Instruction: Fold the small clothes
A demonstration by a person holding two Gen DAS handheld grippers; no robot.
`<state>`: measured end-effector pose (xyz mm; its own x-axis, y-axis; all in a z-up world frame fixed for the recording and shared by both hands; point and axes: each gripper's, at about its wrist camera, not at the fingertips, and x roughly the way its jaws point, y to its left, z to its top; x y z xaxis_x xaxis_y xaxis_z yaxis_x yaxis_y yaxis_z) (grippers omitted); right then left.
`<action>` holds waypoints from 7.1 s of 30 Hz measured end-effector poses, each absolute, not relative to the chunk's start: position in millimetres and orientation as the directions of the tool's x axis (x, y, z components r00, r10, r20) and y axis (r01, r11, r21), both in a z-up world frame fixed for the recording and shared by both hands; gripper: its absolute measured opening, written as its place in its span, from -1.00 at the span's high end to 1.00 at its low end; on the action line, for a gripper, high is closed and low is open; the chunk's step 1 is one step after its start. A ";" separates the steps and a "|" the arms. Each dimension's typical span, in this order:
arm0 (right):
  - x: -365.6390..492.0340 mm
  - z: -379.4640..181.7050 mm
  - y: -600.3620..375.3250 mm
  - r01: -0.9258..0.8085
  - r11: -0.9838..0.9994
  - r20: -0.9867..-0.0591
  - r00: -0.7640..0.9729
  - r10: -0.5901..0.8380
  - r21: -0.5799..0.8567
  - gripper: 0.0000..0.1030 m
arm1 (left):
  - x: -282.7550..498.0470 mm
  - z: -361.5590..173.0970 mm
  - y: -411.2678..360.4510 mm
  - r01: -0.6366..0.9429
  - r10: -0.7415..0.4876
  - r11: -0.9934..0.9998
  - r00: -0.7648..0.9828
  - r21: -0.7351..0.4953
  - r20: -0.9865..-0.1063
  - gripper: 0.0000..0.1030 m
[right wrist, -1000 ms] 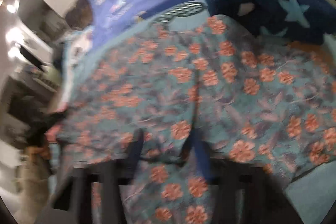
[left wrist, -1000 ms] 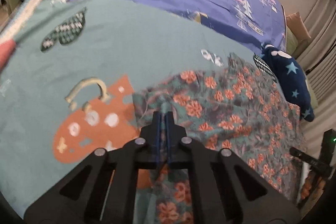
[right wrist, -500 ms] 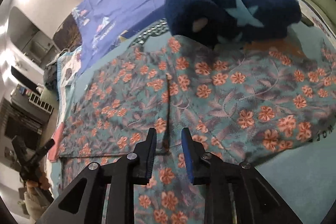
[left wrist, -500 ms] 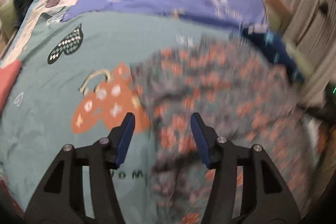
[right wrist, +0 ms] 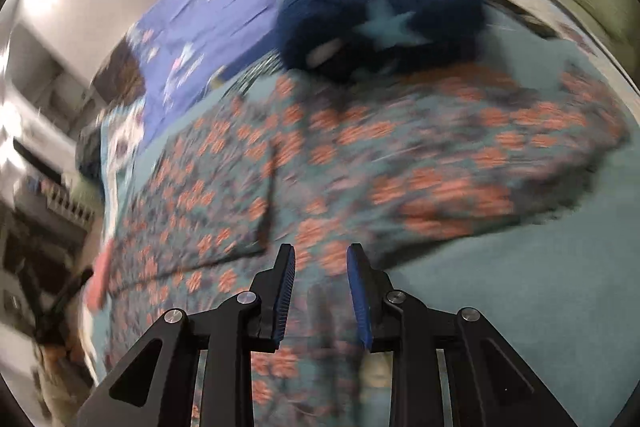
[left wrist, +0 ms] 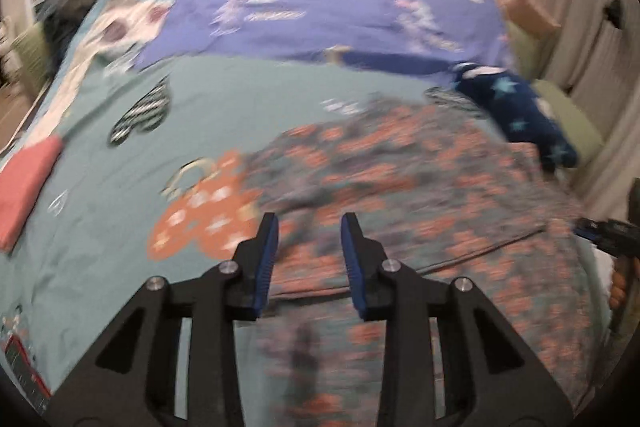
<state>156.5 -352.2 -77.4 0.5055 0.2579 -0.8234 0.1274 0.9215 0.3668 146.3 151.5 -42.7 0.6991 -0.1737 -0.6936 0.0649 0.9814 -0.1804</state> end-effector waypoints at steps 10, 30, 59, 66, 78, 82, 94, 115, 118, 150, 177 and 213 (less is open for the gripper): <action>119.0 -81.4 -513.8 0.554 0.642 -0.773 0.628 0.095 0.529 -0.02 | 170.9 -50.8 60.2 0.219 -0.307 0.952 0.643 -0.216 -0.701 0.35; 171.7 -94.8 -548.6 0.589 0.544 -0.722 0.690 0.047 0.598 0.89 | 166.7 -63.8 16.9 0.238 -0.305 0.950 0.594 -0.200 -0.745 0.35; 155.4 -28.1 -365.7 -0.006 0.964 -0.721 0.663 0.203 0.267 -0.23 | 190.0 -53.1 -56.1 0.449 -0.475 0.860 0.532 -0.242 -0.701 0.10; 156.4 -45.9 -393.0 0.116 0.976 -0.796 0.600 0.078 0.183 -0.23 | 204.7 -60.6 -171.7 0.632 -0.488 0.769 0.478 -0.100 -0.730 -0.10; 137.6 -40.8 -378.2 0.034 0.983 -0.783 0.610 0.123 0.180 -0.27 | 208.8 -40.1 6.2 0.423 -0.662 0.746 0.548 -0.514 -0.511 0.87; 142.3 -39.7 -356.3 -0.057 0.984 -0.782 0.600 0.171 0.171 -0.32 | 193.2 -66.0 82.1 0.221 -0.494 0.856 0.617 -0.468 -0.612 0.22; 189.4 -45.3 -273.2 -0.306 0.943 -0.824 0.495 0.274 0.130 -0.33 | 153.1 -45.4 2.6 0.520 -0.595 0.789 0.513 -0.328 -0.618 -0.35; 170.7 -51.9 -257.2 -0.417 0.899 -0.846 0.423 0.324 0.135 -0.34 | 100.7 -6.4 56.5 0.774 -0.786 0.547 0.342 -0.320 -0.516 0.70; 166.0 -57.2 -245.1 -0.456 0.882 -0.855 0.404 0.324 0.118 -0.35 | 73.0 -23.4 82.4 0.727 -0.646 0.659 0.417 -0.192 -0.639 0.23; 133.3 -53.5 -298.0 -0.253 0.963 -0.853 0.478 0.211 0.096 -0.39 | 146.0 62.2 67.1 0.485 -0.596 0.802 0.600 -0.349 -0.533 0.92; 175.2 -94.1 -339.2 0.154 0.988 -0.885 0.457 -0.084 -0.014 -0.43 | 198.1 -18.3 139.3 0.260 -0.462 0.886 0.566 -0.384 -0.682 0.91; 284.1 -66.8 -369.3 0.036 0.971 -0.759 0.631 0.160 0.234 0.88 | 235.4 -82.2 169.8 0.095 -0.343 0.928 0.590 -0.359 -0.731 0.87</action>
<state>284.1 -369.3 -66.8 0.6308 0.1595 -0.7593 0.0365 0.9715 0.2344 235.4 169.8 -82.2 0.5904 -0.3431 -0.7306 0.0948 0.9284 -0.3593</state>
